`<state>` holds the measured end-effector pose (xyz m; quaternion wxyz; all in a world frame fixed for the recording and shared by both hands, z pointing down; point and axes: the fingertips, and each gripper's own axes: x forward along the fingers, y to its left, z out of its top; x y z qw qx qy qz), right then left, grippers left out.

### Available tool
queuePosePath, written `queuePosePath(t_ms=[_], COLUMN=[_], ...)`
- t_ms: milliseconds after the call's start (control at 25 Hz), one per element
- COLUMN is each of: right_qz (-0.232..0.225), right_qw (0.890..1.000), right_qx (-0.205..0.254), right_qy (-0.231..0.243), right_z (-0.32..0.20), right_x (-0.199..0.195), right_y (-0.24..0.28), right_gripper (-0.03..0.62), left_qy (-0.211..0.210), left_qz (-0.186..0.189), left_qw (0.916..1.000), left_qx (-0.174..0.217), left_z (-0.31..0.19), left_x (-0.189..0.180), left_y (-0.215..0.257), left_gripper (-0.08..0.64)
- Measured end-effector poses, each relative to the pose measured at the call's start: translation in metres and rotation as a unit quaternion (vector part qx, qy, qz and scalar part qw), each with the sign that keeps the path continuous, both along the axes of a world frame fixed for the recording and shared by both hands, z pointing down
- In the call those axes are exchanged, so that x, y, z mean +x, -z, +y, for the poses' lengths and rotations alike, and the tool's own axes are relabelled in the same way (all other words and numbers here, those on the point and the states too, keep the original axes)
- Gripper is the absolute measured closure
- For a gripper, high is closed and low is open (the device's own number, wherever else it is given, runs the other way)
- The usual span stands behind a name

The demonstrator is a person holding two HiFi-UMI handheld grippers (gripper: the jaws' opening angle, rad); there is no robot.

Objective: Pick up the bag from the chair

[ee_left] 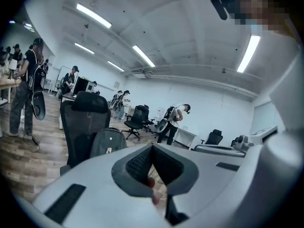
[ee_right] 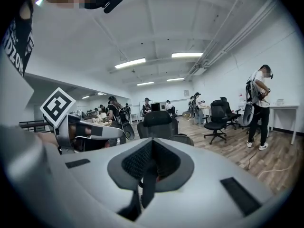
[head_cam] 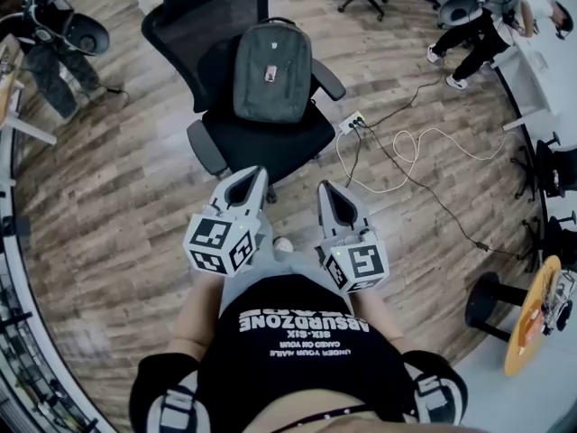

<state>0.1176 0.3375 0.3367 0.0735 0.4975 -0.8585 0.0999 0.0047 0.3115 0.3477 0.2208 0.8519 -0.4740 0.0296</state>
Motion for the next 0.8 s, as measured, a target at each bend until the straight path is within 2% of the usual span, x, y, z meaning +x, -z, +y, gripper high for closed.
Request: queuePosePath(t_ms=[120,360,520,640,800], right_qz=[0.024,0.014,0.007,0.022,0.041], right_qw=[0.999,0.999,0.998,0.999,0.997], right_qx=[-0.022,-0.033,-0.025,-0.016,-0.037], right_qy=[0.004,0.034,0.048,0.047,0.051], right_z=[-0.024,-0.072,-0.112,-0.142,-0.173], right_x=[-0.011,-0.044,-0.062,-0.073,-0.088], right_y=[-0.005,-0.004,-0.001,-0.003,-0.016], right_gripper=[0.581,0.581,0.581,0.581,0.581], left_qy=[0.003,-0.019,-0.028,-0.042,-0.062], left_qz=[-0.020,-0.023,-0.004,0.014,0.024], left_qw=[0.9998,0.9994,0.9993,0.9987,0.9969], left_qx=[-0.004,-0.017,-0.023,-0.025,-0.042], left_z=[-0.027,-0.075,-0.118,-0.149,-0.183], left_x=[-0.004,-0.008,-0.022,-0.031,-0.041], left_y=[-0.004,-0.010,-0.014,-0.015,-0.022], left_gripper=[0.552,0.551,0.552,0.551,0.552])
